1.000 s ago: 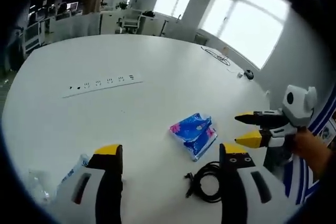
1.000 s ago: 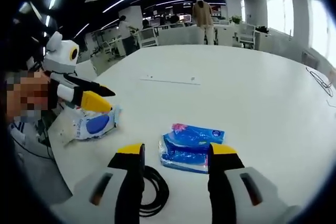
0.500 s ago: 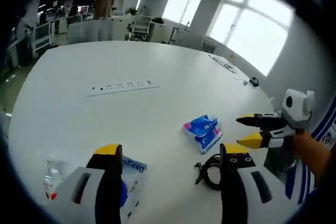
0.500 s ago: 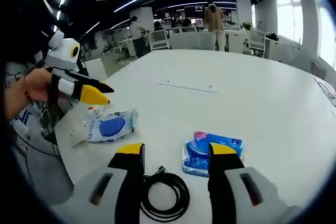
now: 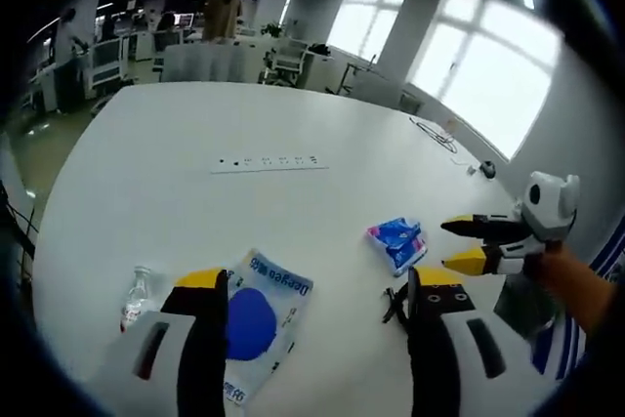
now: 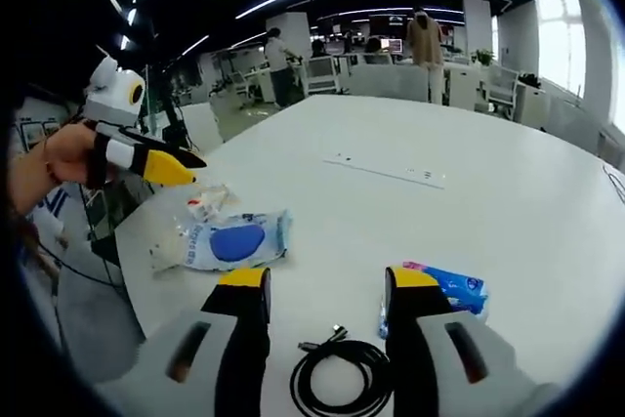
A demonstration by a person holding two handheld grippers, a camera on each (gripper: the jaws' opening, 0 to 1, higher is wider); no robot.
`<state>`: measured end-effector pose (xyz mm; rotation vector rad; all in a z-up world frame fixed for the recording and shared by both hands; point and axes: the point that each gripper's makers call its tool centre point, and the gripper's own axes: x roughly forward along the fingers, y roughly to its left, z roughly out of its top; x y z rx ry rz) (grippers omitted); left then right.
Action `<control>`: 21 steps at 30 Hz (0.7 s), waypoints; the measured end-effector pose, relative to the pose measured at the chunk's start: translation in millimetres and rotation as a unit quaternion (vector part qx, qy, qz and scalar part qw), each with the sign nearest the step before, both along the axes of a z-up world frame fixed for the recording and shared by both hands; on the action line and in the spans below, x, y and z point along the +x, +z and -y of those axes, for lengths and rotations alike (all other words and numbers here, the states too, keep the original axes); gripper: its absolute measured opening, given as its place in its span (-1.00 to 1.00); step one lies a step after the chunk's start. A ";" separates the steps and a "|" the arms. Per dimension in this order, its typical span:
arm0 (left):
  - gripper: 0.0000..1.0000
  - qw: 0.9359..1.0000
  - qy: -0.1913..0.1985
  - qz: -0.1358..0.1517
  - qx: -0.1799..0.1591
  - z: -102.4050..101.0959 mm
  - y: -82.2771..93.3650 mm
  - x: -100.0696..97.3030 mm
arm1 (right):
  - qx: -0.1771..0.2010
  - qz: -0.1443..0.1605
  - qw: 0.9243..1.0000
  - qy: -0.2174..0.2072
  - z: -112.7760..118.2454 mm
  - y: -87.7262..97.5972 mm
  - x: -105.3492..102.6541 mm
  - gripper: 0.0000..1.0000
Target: Arrange the tabletop items into an orderly group along one side of the table until the central work area is clear of visible clutter.
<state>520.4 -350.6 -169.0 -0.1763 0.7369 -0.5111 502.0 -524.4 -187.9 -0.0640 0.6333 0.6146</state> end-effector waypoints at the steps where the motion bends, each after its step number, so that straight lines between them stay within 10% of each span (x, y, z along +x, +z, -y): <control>1: 0.53 1.000 0.004 0.000 0.000 -4.5 0.6 -1.9 | 0.000 0.000 1.000 0.005 -3.8 -0.3 0.3 -0.09; 21: 0.49 0.997 0.083 -0.011 0.000 -79.7 -6.0 -36.0 | -0.006 -0.015 0.997 0.082 -71.9 -13.7 4.1 -0.14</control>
